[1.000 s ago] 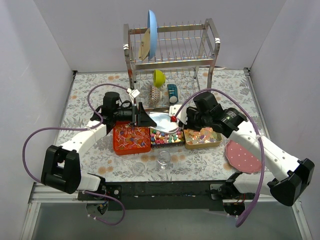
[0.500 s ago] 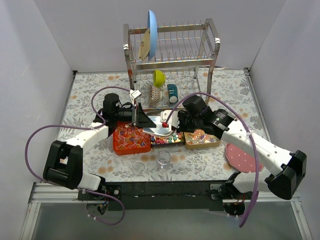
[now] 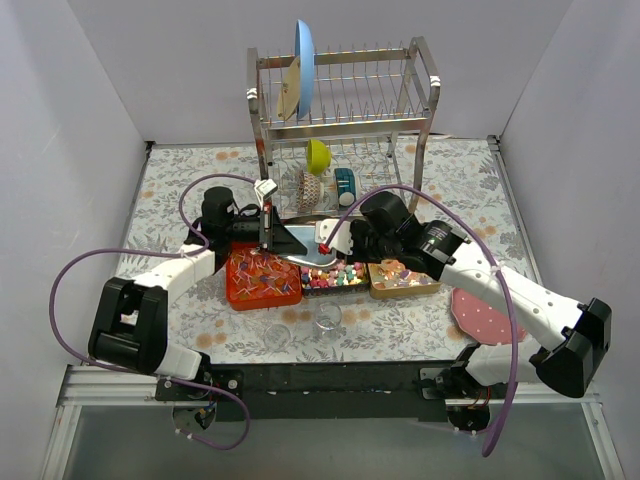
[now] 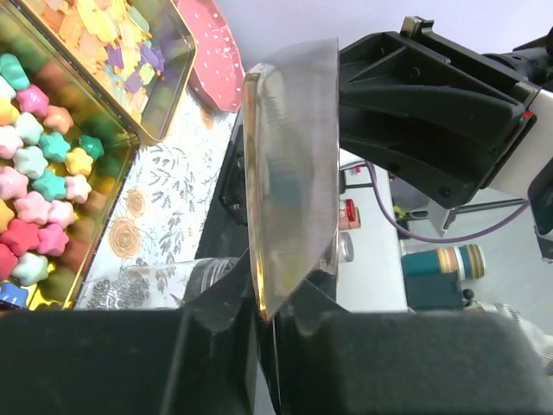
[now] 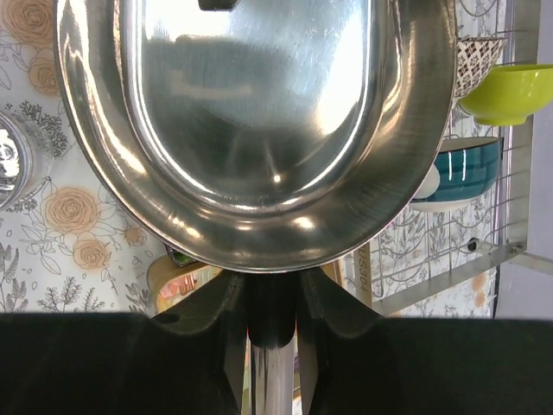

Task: Pack the candies
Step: Scoop the fake candies from the storage box.

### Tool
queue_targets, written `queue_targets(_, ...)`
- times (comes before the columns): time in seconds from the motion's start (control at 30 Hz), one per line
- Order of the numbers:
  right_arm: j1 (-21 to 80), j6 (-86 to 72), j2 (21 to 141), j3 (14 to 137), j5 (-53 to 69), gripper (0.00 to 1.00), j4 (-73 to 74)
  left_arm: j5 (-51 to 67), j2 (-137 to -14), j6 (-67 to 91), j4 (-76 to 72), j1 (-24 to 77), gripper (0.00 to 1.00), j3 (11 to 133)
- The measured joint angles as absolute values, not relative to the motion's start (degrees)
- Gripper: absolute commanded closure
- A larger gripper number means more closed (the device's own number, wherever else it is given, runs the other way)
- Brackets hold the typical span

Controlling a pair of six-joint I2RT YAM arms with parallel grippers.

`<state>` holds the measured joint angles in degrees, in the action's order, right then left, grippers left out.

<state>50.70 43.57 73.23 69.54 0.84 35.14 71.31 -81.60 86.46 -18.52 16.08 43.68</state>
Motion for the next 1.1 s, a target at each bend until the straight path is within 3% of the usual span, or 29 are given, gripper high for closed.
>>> queue_targets(0.03,50.7,43.4,73.2,69.6,1.3,0.87,35.1,71.7,-81.8,86.6,-18.8,15.9,1.00,43.6)
queue_targets(0.07,50.7,43.3,73.2,69.6,1.8,0.65,35.2,72.0,-82.2,87.0,-18.9,15.7,1.00,43.6)
queue_targets(0.17,50.7,41.9,73.4,70.4,4.0,0.41,36.5,72.8,-83.1,87.5,-18.9,15.5,1.00,43.5)
queue_targets(0.2,50.7,41.1,73.6,71.0,4.9,0.38,37.2,73.0,-83.2,87.2,-18.9,15.4,1.00,43.5)
queue_targets(0.47,42.1,34.8,73.7,73.3,22.2,0.35,39.7,74.2,-83.1,82.3,-16.6,14.8,1.00,43.5)
queue_targets(0.67,37.3,31.2,67.6,64.7,30.5,0.37,32.3,74.9,-83.1,81.4,-16.1,11.9,1.00,41.9)
queue_targets(1.1,37.6,29.5,64.2,54.0,30.2,0.41,16.2,77.1,-83.4,81.2,-15.0,11.3,1.00,41.9)
